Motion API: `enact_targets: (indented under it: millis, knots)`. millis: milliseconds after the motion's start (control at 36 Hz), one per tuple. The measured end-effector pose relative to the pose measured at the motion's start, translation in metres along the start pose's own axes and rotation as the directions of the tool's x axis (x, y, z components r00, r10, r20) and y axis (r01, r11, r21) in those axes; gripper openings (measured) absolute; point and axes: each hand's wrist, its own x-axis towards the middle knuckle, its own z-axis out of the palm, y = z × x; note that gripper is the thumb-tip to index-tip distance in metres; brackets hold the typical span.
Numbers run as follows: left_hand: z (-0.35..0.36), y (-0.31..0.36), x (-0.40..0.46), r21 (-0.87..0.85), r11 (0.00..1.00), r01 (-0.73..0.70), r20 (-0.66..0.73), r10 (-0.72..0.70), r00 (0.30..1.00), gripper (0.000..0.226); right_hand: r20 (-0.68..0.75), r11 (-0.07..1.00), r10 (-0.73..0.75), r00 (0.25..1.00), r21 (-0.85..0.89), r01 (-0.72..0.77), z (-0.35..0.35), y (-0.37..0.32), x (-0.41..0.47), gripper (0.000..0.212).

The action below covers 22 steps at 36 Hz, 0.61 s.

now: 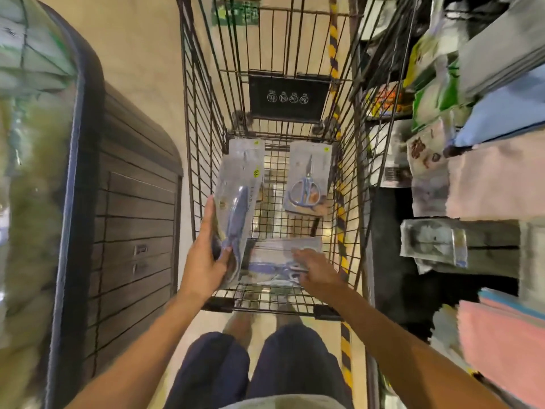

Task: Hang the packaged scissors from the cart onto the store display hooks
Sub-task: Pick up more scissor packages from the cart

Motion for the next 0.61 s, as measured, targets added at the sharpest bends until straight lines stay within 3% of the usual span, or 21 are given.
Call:
enact_targets:
  millis: [194,472,611]
  knots:
    - [0.008,-0.017,-0.002,0.080,0.995,0.061,0.045,-0.065,0.997,0.104,-0.059,0.951,-0.219,0.974,-0.237,0.199,0.053,0.021,0.040,0.086]
    - [0.010,-0.040,-0.001,0.061,0.996,0.070,0.112,-0.077,0.991,0.107,-0.157,0.894,-0.162,0.974,-0.442,0.077,0.072,0.014,0.063,0.079]
    - [0.011,-0.039,0.003,0.082,0.993,0.090,0.110,-0.099,0.989,0.106,-0.076,0.861,-0.160,0.984,-0.499,0.101,0.066,0.008,0.071,0.074]
